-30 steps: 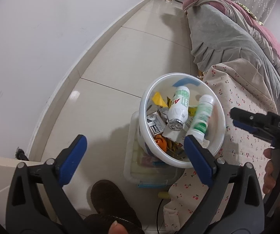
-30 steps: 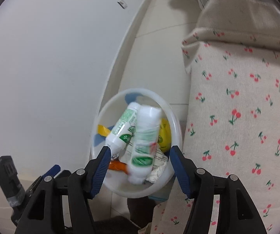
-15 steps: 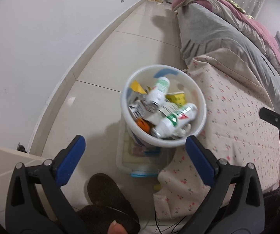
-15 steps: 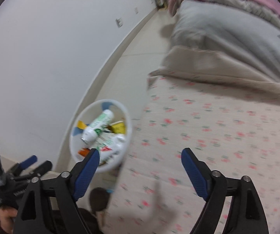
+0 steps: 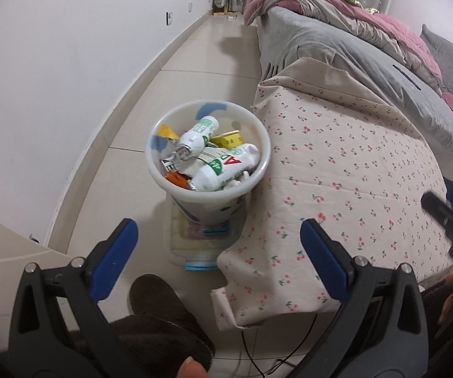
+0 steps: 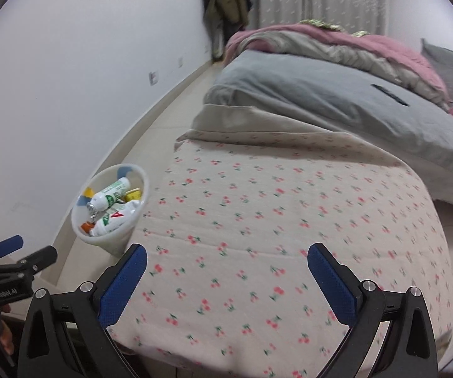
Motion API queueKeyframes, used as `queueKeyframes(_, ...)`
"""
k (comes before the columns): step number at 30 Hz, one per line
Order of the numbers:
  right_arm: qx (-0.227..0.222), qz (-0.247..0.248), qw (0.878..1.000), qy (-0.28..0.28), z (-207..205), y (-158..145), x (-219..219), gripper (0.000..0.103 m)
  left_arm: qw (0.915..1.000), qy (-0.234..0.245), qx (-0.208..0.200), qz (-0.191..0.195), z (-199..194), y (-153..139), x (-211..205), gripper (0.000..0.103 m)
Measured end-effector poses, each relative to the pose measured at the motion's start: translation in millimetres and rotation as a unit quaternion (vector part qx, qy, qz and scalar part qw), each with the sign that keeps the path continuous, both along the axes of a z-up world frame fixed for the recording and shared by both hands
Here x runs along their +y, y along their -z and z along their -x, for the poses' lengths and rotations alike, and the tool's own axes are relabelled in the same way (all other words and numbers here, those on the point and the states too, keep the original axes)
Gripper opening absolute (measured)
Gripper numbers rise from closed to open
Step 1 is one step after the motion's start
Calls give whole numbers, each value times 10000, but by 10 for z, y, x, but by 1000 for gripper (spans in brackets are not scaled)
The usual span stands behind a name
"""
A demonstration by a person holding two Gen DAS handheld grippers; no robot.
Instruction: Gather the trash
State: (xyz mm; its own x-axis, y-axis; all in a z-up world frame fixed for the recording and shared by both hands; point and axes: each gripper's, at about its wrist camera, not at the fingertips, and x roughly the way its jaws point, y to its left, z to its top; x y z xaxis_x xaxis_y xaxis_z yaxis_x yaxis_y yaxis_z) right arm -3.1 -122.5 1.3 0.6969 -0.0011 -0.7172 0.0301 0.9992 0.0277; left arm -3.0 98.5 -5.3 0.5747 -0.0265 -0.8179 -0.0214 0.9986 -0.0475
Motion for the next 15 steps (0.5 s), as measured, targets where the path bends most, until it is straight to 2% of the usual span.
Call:
queueKeyframes(6,-67,162,9995,245,178,183,-88,103,9997,34,-197,-166,93,34,-209,102)
queueKeyframes(11,-408,345,9982,264,209,108,-53,103,9994,68,-279,-207,118,41,-306,102)
queueKeyframes(15,-444,305,9982,282,215,99,-69,103,9990,59,-372,-260,133,29,-329,102)
